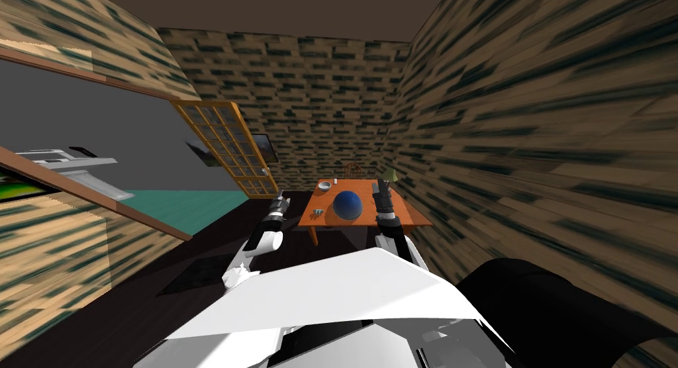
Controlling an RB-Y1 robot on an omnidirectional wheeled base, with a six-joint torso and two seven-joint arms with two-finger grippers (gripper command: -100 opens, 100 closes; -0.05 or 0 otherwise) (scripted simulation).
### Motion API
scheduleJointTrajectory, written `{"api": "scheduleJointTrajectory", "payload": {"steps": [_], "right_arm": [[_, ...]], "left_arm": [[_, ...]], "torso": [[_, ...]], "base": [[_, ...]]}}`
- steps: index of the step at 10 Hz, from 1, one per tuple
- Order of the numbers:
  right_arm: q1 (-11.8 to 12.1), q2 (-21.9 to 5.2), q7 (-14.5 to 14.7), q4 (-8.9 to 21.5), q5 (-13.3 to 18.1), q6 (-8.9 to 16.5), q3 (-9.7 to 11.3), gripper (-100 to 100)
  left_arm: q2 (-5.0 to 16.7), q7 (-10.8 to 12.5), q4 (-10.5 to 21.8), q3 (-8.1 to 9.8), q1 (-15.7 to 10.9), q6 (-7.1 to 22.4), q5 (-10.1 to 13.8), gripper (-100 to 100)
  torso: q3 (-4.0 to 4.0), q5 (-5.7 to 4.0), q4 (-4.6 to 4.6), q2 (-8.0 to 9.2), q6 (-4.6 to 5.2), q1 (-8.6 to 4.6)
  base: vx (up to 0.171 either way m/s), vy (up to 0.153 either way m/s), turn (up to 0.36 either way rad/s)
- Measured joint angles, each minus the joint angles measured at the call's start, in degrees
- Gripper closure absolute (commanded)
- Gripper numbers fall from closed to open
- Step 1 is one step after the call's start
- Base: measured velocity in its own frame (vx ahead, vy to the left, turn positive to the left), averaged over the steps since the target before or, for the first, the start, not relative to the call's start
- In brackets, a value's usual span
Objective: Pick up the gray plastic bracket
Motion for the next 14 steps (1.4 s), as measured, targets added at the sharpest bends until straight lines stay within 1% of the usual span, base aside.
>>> {"api": "scheduleJointTrajectory", "payload": {"steps": [1, 2, 3, 4, 5, 6, 7, 8, 9, 10, 12, 13, 14], "right_arm": [[0.0, 0.0, 0.0, 0.0, 0.0, 0.0, 0.0, 0], [0.0, 0.0, 0.0, 0.0, 0.0, 0.0, 0.0, 0], [0.0, 0.0, 0.0, 0.0, 0.0, 0.0, 0.0, 0], [0.0, 0.0, 0.0, 0.0, 0.0, 0.0, 0.0, 0], [0.0, 0.0, 0.0, 0.0, 0.0, 0.0, 0.0, 0], [0.0, 0.0, 0.0, 0.0, 0.0, 0.0, 0.0, 0], [0.0, 0.0, 0.0, 0.0, 0.0, 0.0, 0.0, 0], [0.0, 0.0, 0.0, 0.0, 0.0, 0.0, 0.0, 0], [0.0, 0.0, 0.0, 0.0, 0.0, 0.0, 0.0, 0], [0.0, 0.0, 0.0, 0.0, 0.0, 0.0, 0.0, 0], [0.0, 0.0, 0.0, 0.0, 0.0, 0.0, 0.0, 0], [0.0, 0.0, 0.0, 0.0, 0.0, 0.0, 0.0, 0], [0.0, 0.0, 0.0, 0.0, 0.0, 0.0, 0.0, 0]], "left_arm": [[0.0, -0.1, 1.4, 0.15, -0.5, 1.3, 0.3, -100], [0.0, -0.1, 2.4, 0.17, -0.7, 1.7, 0.4, -100], [0.5, 0.1, 4.3, 0.6, -2.2, 2.7, 1.0, -100], [0.7, 0.1, 5.9, 0.88, -3.0, 4.0, 1.4, -100], [0.8, 0.1, 7.6, 1.43, -4.9, 5.8, 1.9, -100], [0.8, 0.0, 9.4, 1.62, -5.7, 7.0, 2.1, -100], [0.8, 0.0, 10.1, 1.71, -5.7, 7.8, 2.2, -100], [0.9, 0.0, 11.6, 1.99, -6.9, 9.1, 2.5, -100], [1.2, 0.0, 13.1, 2.13, -7.5, 10.1, 2.9, -100], [1.4, 0.1, 14.7, 2.12, -7.8, 10.1, 3.1, -100], [1.2, -0.1, 17.8, 2.96, -10.4, 13.0, 3.3, -100], [2.0, 0.0, 20.8, 3.27, -12.6, 14.1, 4.0, -100], [2.3, 0.0, 22.4, 3.7, -13.6, 15.9, 4.2, -100]], "torso": [[0.0, 0.0, 0.0, 0.0, -0.03, 0.0], [-0.01, -0.01, 0.0, -0.02, -0.03, -0.07], [-0.01, -0.01, 0.0, -0.02, 0.0, -0.05], [-0.01, 0.0, 0.0, -0.02, -0.03, -0.03], [-0.01, 0.0, 0.0, -0.03, 0.0, -0.01], [-0.02, 0.0, -0.01, -0.03, -0.03, -0.01], [-0.01, -0.01, -0.01, -0.03, -0.04, -0.06], [-0.01, -0.01, 0.0, -0.03, 0.0, -0.05], [-0.01, -0.01, -0.01, -0.02, -0.03, -0.04], [-0.02, -0.01, -0.01, -0.03, -0.04, -0.07], [-0.02, -0.01, -0.01, -0.04, -0.03, -0.04], [-0.03, 0.0, -0.01, -0.05, 0.0, 0.0], [-0.02, 0.0, -0.01, -0.04, -0.04, -0.01]], "base": [[-0.006, 0.014, 0.008], [-0.013, 0.021, -0.111], [-0.014, 0.029, -0.066], [-0.012, 0.035, -0.115], [-0.011, 0.034, -0.063], [-0.008, 0.015, 0.011], [-0.012, 0.023, -0.096], [-0.011, 0.028, -0.104], [-0.006, 0.016, -0.009], [-0.007, 0.025, -0.142], [-0.009, 0.034, -0.118], [-0.009, 0.034, -0.087], [-0.011, 0.036, -0.161]]}}
